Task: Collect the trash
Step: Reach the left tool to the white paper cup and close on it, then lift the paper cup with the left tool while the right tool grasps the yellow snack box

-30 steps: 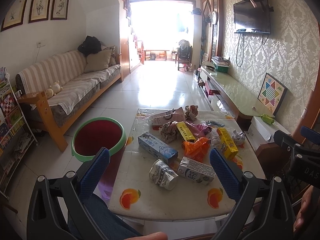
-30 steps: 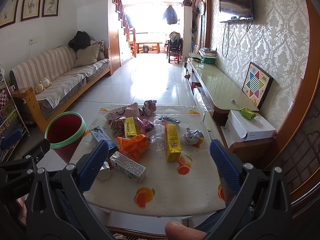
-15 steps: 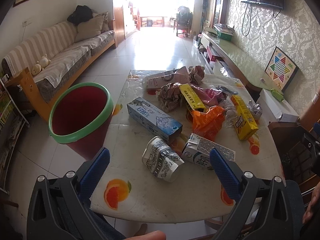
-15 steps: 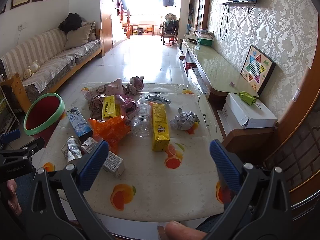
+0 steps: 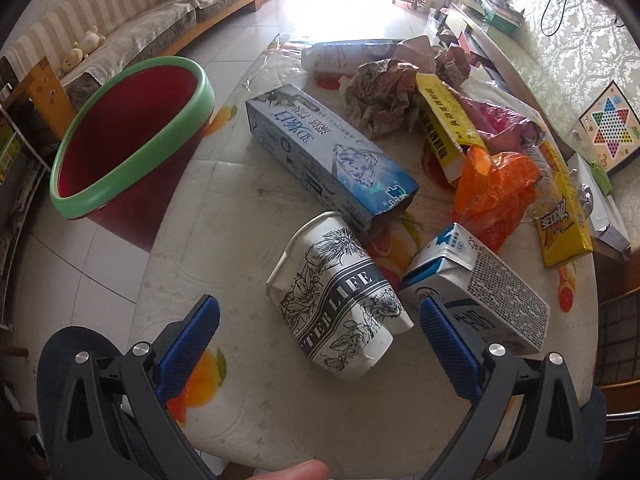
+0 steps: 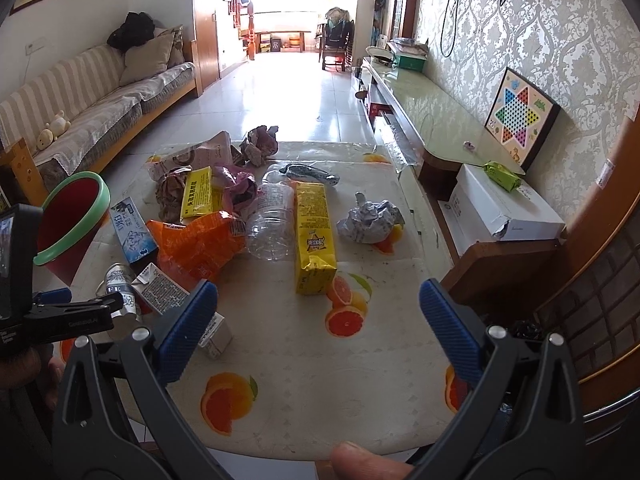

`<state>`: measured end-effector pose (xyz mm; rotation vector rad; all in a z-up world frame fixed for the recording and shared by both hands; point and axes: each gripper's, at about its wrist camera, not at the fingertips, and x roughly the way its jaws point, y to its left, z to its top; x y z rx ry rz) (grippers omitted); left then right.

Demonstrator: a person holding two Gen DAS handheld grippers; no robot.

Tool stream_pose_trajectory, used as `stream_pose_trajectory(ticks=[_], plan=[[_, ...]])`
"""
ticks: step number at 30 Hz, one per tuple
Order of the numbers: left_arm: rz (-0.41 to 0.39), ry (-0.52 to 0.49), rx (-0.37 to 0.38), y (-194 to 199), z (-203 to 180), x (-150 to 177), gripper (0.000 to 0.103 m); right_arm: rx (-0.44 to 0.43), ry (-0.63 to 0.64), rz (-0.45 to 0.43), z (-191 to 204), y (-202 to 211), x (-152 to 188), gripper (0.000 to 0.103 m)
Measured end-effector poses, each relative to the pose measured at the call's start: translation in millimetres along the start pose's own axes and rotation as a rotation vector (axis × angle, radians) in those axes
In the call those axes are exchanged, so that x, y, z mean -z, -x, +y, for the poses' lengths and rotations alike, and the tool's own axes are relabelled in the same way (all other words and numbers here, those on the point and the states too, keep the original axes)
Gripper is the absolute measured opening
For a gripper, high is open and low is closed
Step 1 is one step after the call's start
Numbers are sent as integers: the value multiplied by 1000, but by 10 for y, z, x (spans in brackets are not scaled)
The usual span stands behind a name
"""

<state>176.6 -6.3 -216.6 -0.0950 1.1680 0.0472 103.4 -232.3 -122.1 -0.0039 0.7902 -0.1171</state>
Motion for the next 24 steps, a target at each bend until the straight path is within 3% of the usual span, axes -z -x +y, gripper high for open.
stream_pose_trajectory(ticks=[11,15,17,24], plan=[[85,91,-28,-390,-6,-29,90,-11,-9,40,-57,-97,129,100],[88,94,-35,-442,-46,-25,84,-11,-7,42,-76,-117,135,100],[88,91,-41,-468,-60,-30,72,-9,-5,39,-89,-126,117,100],[71,72,-46,-461,-100,-59,65,-4,-1,39,-90,-218,23,100]])
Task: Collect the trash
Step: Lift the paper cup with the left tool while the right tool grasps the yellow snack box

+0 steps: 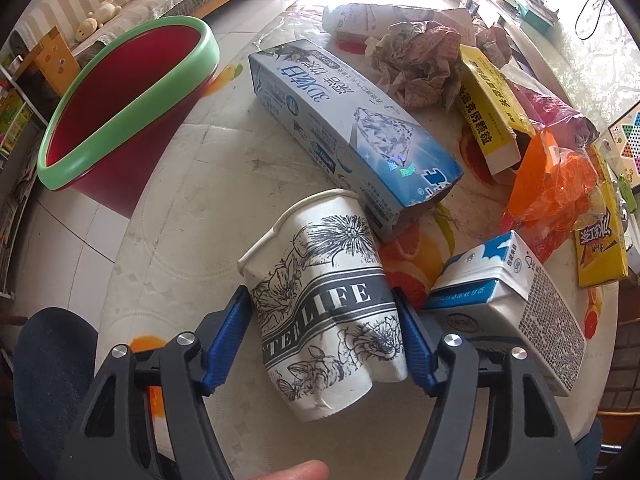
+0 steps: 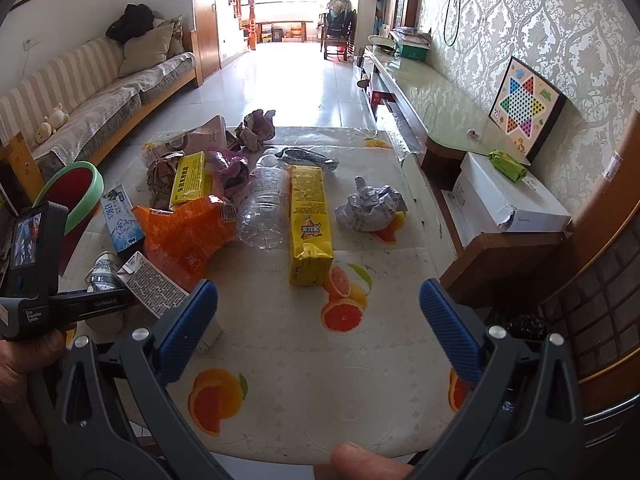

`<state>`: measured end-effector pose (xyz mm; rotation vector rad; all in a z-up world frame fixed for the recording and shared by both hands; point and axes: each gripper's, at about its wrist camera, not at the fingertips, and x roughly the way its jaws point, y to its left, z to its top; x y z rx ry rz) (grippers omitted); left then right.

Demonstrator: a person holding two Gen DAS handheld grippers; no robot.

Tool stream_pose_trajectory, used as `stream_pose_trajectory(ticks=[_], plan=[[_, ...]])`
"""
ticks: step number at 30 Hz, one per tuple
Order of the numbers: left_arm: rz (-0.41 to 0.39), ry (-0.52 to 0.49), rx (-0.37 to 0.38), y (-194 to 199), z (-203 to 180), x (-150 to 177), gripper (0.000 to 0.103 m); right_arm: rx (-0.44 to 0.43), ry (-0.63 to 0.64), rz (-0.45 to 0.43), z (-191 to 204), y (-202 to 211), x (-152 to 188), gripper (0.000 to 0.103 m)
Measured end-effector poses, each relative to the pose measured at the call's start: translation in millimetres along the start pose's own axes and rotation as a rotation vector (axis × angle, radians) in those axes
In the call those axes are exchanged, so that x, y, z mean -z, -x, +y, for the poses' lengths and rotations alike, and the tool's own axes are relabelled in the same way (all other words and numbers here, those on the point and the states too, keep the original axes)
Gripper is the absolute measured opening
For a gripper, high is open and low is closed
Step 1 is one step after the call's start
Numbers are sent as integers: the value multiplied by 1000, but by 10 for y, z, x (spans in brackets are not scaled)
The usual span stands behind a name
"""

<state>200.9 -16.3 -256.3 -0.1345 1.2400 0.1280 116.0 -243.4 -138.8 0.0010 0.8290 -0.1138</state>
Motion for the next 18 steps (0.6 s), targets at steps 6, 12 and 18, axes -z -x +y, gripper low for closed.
stream_pose_trajectory(ticks=[6,12,18], plan=[[-25,-14,9,166,142,-4,62,-15,10,20,55,-165,-111,100],[-98,-58,10,423,217,5,62,-23,3,62,52,-518,-336,100],[-170,-62,22,725,353,-19,62,-3,2,173,36,-1063,-486,100]])
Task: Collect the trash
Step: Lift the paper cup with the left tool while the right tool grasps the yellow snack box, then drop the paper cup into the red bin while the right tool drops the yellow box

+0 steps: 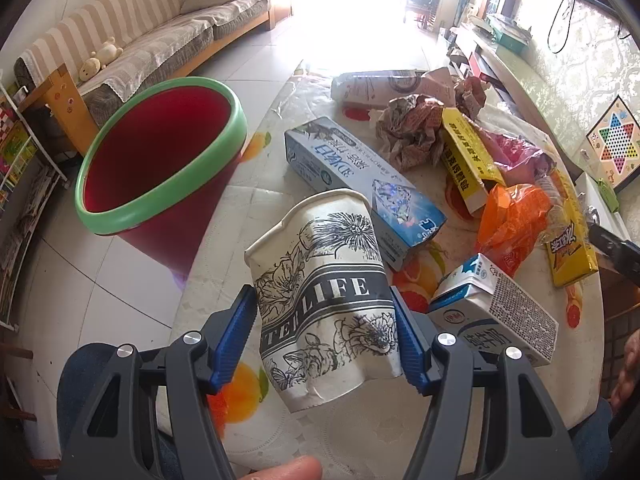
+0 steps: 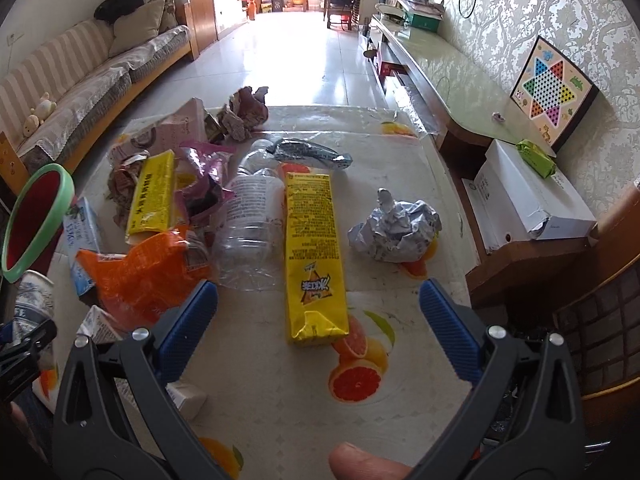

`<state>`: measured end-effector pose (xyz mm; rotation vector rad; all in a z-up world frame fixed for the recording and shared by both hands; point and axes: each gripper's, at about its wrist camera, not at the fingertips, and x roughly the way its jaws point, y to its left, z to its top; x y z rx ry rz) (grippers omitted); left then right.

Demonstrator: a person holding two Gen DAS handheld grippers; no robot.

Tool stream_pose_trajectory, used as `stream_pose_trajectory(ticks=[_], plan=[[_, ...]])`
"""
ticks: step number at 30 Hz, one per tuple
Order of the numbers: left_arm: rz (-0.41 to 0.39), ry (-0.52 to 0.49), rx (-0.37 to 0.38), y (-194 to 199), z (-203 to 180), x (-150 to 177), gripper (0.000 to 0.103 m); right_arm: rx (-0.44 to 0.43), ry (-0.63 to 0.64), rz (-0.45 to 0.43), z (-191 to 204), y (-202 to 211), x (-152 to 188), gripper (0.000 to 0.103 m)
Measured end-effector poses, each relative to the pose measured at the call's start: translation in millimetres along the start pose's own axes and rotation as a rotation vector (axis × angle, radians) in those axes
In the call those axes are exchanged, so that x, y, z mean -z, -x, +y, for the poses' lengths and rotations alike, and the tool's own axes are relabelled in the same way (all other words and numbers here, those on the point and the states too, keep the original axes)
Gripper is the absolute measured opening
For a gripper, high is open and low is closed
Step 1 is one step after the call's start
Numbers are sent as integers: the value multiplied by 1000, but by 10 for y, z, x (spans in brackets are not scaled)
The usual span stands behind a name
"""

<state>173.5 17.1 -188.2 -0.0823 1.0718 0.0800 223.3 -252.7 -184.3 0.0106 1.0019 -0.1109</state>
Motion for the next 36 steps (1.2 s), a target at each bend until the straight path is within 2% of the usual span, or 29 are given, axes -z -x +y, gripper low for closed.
stream_pose_trajectory(ticks=[3,4,6,8,10,11,13,19,25,31,36], plan=[[-40,-22,7,143,46,32,62,8,29,73,11,-242,-18,99],[-51,-27,13,184,53,30,62,9,42,90,19,-294,-9,95],[-75,-46,14,247,34,28,62,25,66,114,31,-387,0,83],[-86,-55,27,292,26,21,62,17,67,139,9,-459,12,58],[-94,-61,45,317,12,22,62,-11,59,145,-11,-485,14,50],[-94,-64,53,314,3,18,62,-15,61,149,-14,-487,21,42],[-93,-71,69,295,-26,17,62,-12,58,147,-31,-466,22,37],[-122,-99,79,362,-36,29,62,9,44,99,-117,-165,42,36],[-148,-67,99,404,138,-34,62,14,52,-9,-91,379,-18,36],[-201,-24,84,527,436,-239,62,-47,99,-112,259,845,-193,36],[-234,40,42,556,910,-545,62,-113,149,-150,701,978,-307,36]])
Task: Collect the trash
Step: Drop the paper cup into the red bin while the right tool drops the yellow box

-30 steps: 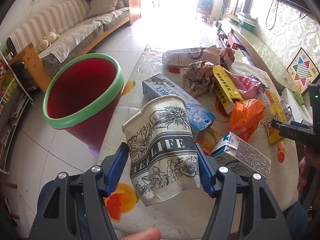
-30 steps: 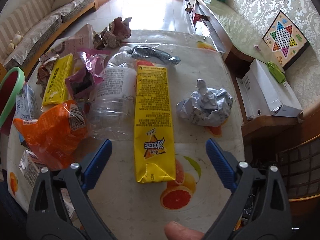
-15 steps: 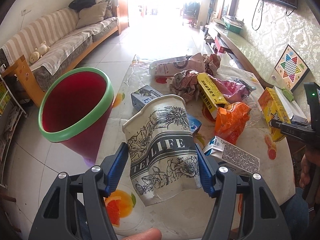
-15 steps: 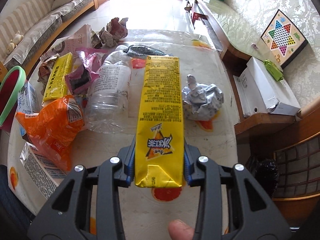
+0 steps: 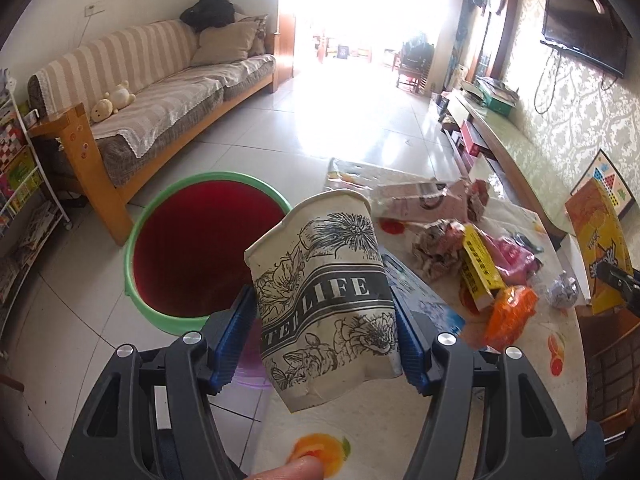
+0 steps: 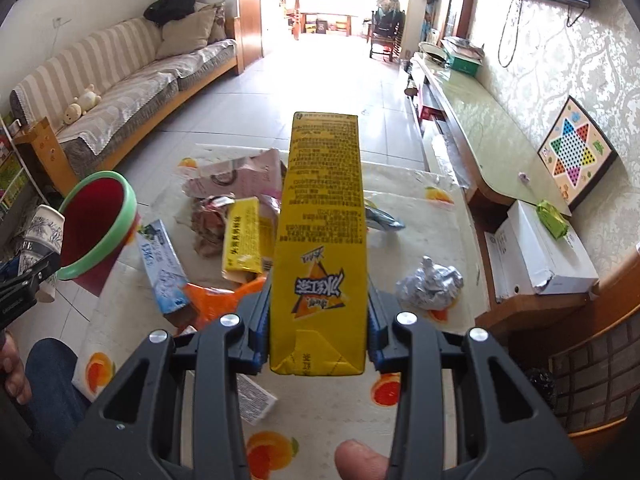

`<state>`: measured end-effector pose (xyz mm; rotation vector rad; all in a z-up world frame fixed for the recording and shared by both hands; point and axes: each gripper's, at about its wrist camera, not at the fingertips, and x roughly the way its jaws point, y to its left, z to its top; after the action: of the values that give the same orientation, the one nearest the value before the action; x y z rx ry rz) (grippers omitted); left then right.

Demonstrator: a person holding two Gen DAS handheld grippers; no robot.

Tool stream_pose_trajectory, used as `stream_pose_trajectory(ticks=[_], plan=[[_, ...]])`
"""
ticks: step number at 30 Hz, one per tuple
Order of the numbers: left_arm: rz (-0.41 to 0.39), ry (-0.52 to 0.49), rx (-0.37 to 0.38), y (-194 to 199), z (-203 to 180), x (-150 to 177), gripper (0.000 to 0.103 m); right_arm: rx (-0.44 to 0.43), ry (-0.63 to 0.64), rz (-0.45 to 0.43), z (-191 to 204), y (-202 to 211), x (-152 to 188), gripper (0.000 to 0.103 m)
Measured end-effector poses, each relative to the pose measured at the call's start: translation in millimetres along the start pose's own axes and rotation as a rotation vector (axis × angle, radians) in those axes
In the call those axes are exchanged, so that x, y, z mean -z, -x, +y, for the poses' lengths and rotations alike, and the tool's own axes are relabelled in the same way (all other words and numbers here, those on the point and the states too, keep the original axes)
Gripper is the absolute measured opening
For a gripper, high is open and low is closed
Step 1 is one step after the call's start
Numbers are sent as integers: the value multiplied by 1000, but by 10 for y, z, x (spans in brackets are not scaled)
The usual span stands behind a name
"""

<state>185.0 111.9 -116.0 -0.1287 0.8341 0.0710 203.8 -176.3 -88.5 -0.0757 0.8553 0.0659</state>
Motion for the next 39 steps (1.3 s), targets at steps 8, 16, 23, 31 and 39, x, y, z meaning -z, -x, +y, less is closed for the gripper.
stream_pose_trajectory(ticks=[8,16,23,31,39], plan=[[-2,27,-74,-373,658,-423,62,-108,74,-10,834,-177,-261,36],[98,53,-72,-1066,1104,-428,62,-208,163,-17,1631,-398,-522,36],[125,101,-52,-1284,1314,-317,90,-252,194,13,2041,-608,-608,36],[29,166,-119,-953,1647,-195,95,-331,257,31,2594,-840,-632,36],[-36,251,-178,-528,2036,-36,95,-385,287,93,3147,-1243,-653,37]])
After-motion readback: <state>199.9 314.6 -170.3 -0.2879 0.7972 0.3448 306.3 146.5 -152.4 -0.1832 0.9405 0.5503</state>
